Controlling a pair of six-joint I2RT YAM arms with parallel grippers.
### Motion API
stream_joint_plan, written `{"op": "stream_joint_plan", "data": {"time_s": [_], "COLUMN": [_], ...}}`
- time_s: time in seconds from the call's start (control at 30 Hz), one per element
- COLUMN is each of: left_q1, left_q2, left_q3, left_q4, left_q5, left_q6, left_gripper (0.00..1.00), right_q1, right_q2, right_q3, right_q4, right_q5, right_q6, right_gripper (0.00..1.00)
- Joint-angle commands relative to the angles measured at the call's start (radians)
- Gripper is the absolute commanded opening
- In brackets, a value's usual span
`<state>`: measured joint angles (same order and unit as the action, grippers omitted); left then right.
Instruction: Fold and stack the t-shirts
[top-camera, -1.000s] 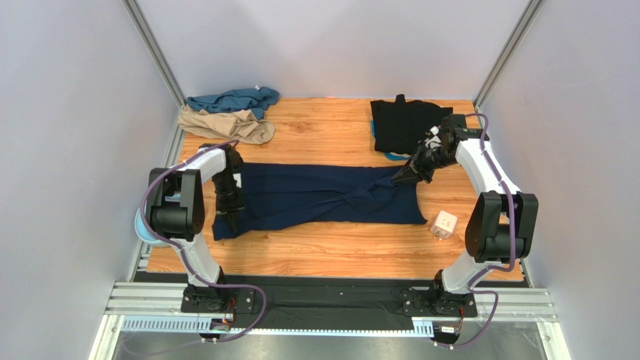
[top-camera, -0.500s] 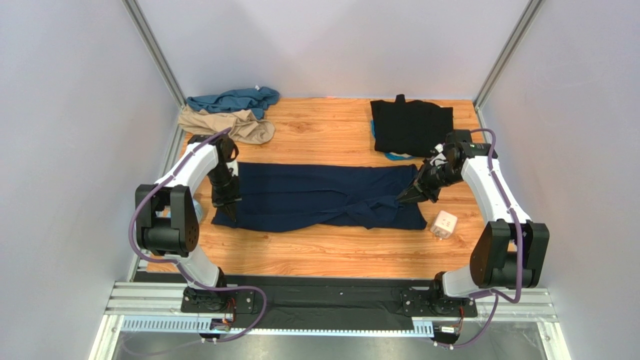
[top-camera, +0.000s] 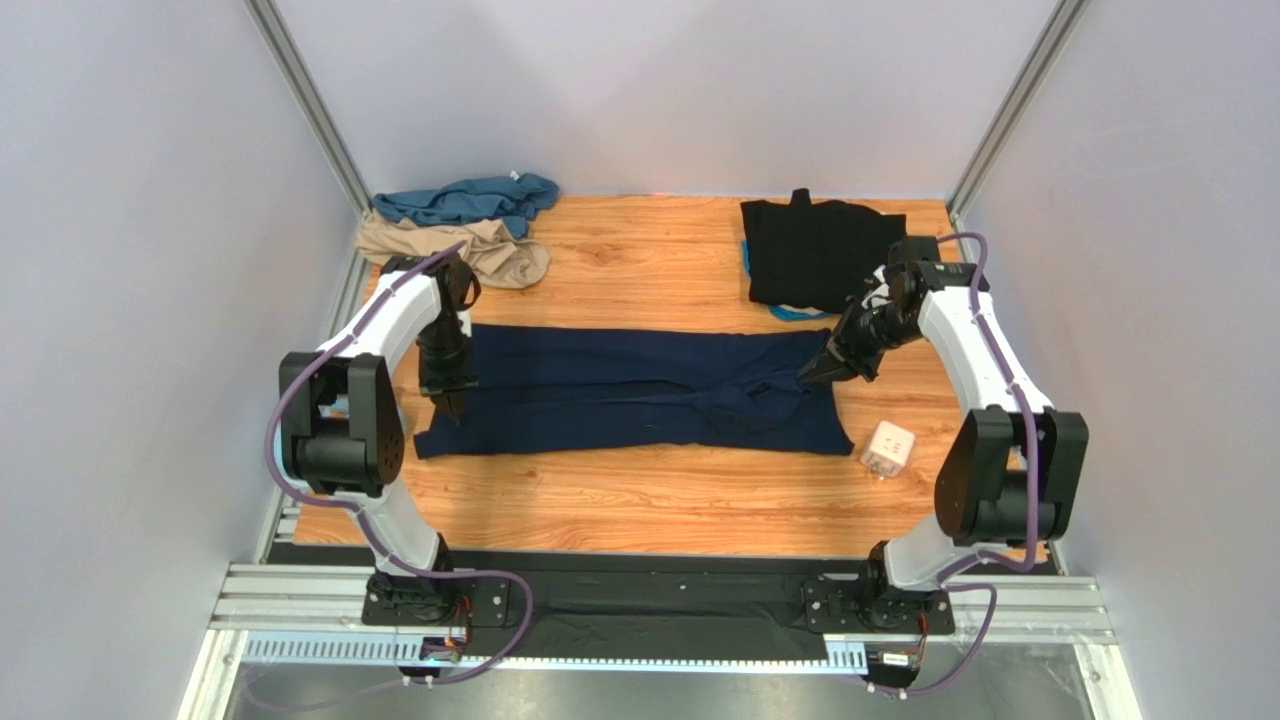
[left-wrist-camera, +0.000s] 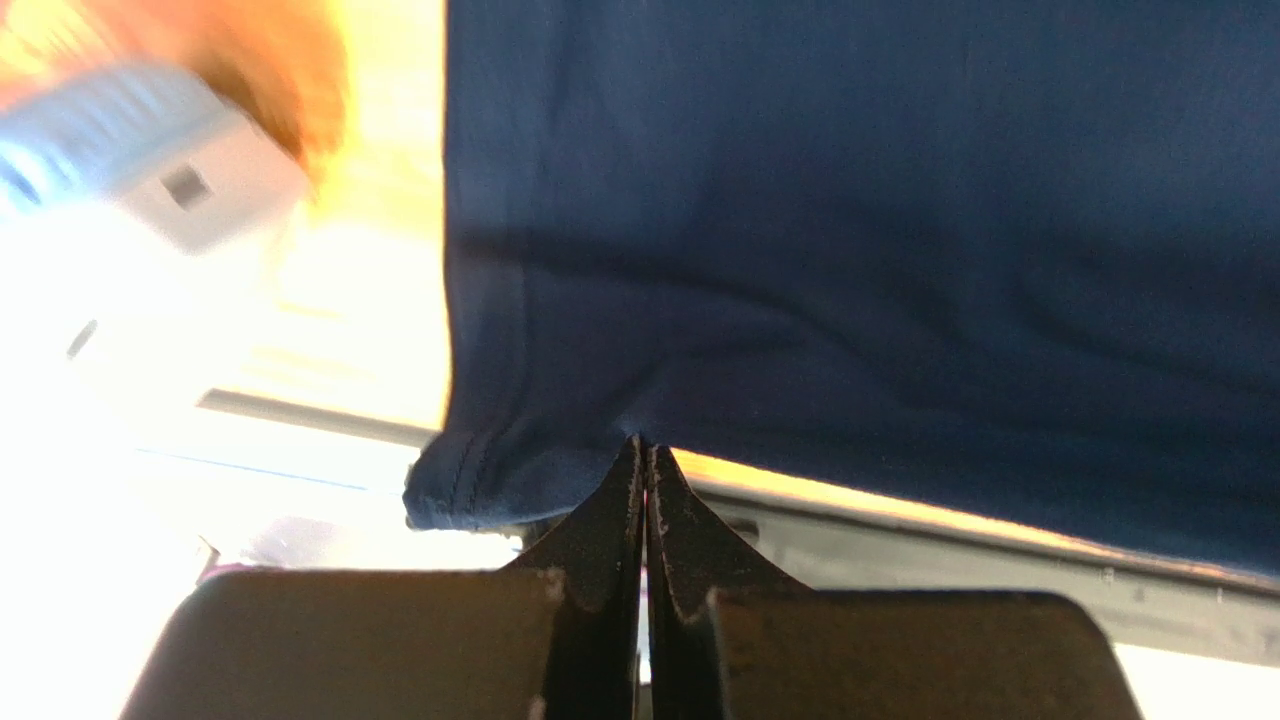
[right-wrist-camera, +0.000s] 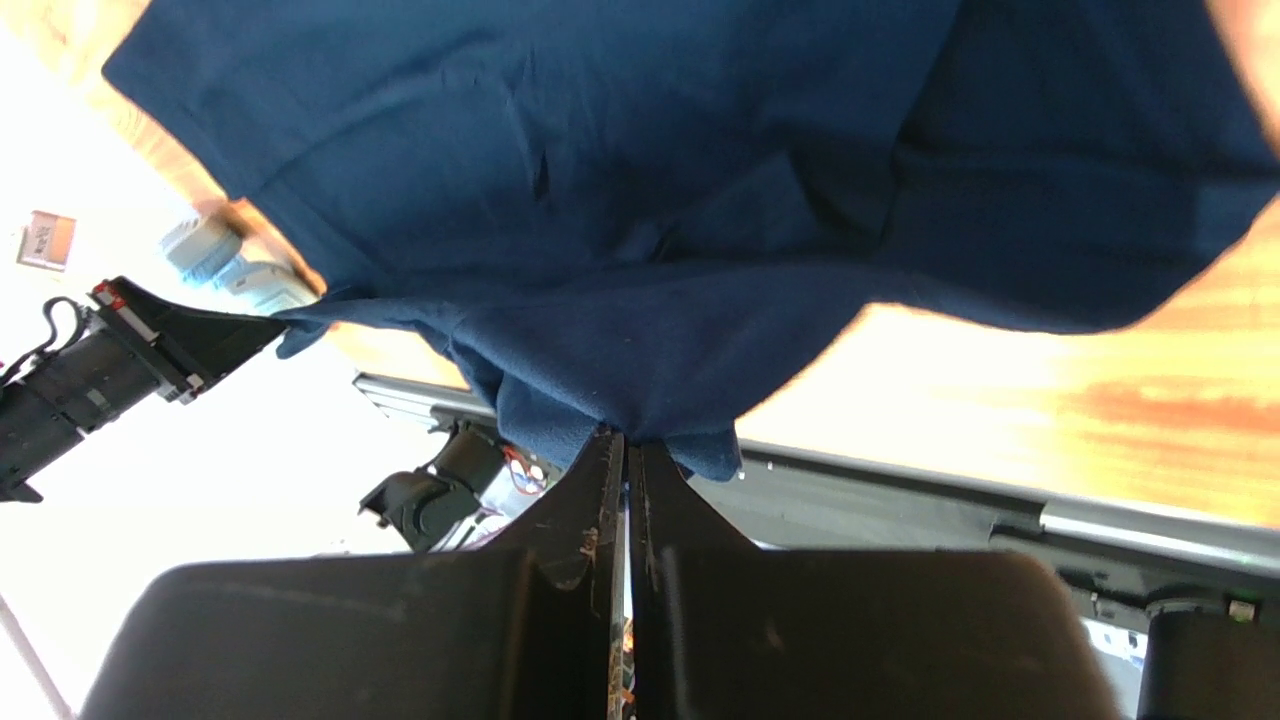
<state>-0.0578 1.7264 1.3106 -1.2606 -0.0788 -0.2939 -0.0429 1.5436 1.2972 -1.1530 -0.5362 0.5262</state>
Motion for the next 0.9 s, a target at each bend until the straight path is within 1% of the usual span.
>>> {"op": "stream_joint_plan", "data": {"time_s": [0.0, 0.07, 0.33, 0.67, 0.87], "left_q1": [0.0, 0.0, 0.0, -0.002, -0.017], "left_q2": [0.08, 0.126, 0.24, 0.315, 0.348], "left_q3": [0.085, 0.127, 0.237, 0.299, 0.364], "left_q4": [0.023, 0.02, 0.024, 0.032, 0.026], "left_q5": [-0.093, -0.118, -0.124, -0.122, -0.114], "left_q6": [-0.002, 0.004, 0.01, 0.016, 0.019], "left_gripper": [0.0, 0.0, 0.0, 0.0, 0.0], "right_q1": [-0.006, -0.006, -0.006, -0.006, -0.006], "right_q2": [0.081, 0.119, 0.165, 0.197, 0.179], "right_q3": [0.088, 0.1, 0.132, 0.128, 0.123], "right_q4": [0.055, 0.059, 0.075, 0.078, 0.07], "right_q5": [0.021, 0.019, 0.039, 0.05, 0.097], "right_q6": [-0.012, -0.022, -0.029, -0.032, -0.029], "right_gripper": [0.0, 0.0, 0.0, 0.0, 0.0]}}
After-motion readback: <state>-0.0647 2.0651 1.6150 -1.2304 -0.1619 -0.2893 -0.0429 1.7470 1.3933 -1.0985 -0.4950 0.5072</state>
